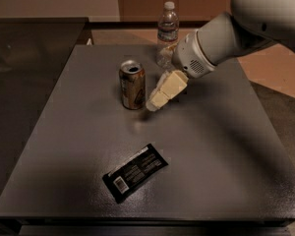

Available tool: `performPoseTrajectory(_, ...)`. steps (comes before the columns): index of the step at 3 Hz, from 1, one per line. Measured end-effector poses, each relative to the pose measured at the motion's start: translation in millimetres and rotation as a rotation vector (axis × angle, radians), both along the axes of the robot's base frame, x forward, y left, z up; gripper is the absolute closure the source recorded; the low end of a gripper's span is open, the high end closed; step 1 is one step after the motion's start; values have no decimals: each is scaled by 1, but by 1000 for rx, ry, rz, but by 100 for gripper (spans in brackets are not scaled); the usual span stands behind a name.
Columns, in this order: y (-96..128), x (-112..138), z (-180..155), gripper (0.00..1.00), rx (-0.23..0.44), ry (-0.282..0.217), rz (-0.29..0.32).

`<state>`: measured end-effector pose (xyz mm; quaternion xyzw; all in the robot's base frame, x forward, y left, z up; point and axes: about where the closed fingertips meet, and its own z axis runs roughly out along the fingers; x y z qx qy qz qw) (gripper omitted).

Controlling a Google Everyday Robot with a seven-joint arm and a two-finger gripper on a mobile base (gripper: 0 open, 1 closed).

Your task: Knock orange can over

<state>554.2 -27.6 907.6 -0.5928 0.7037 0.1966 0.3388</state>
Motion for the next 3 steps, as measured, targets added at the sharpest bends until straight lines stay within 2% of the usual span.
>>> performPoseTrajectory(2, 52, 17, -9, 0, 120, 38, 54)
performPoseTrajectory(3, 67, 20, -13, 18, 165, 56, 69)
